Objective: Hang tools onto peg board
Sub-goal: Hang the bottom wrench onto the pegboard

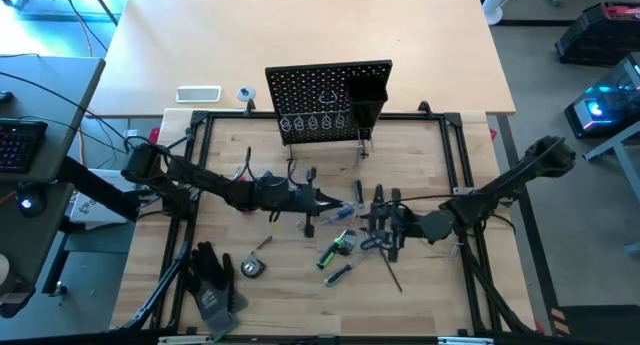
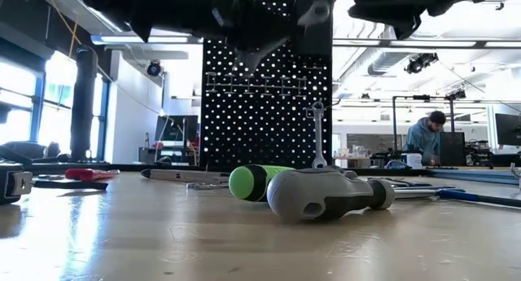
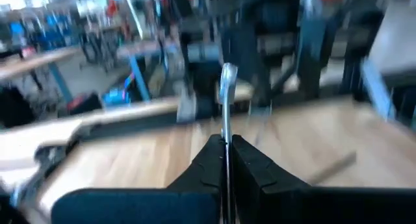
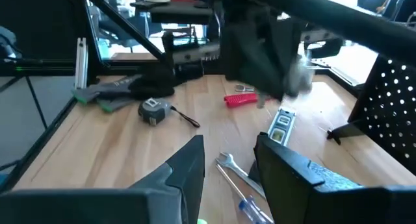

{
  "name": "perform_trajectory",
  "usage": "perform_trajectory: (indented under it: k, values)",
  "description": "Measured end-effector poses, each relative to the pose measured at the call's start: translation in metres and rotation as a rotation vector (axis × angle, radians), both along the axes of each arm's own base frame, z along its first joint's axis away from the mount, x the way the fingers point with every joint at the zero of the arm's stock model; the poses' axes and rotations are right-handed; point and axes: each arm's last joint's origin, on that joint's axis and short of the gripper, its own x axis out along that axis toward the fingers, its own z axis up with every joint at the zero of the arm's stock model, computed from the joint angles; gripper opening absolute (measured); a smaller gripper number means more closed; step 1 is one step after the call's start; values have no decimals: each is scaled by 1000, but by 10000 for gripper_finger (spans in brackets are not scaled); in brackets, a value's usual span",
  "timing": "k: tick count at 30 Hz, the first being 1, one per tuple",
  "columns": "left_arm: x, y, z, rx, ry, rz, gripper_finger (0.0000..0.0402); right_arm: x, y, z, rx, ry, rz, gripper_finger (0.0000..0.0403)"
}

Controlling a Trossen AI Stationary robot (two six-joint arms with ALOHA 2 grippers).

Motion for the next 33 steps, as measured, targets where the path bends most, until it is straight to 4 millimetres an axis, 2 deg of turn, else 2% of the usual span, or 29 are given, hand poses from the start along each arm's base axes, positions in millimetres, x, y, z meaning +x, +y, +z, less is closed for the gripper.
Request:
perform_trajectory:
  k: [7,10,16,23,27,33]
  values:
    - [1,11,21,-72,-233,-40,2,6,-1,-3,-1,-16,-2,134]
    - [1,15,26,-114,-311,-76,2,12,-3,1,-21,-74,-11,134]
    - [11,15,21,-173,-364,-163,2,24,-17,8,-61,-174,-35,134]
    - [25,12,16,-192,-426,-261,2,32,-35,11,-38,-205,-11,134]
    - [34,11,16,-189,-441,-270,2,33,-38,14,-26,-238,55,134]
    - [49,11,17,-167,-463,-278,2,34,-38,15,-27,-246,62,134]
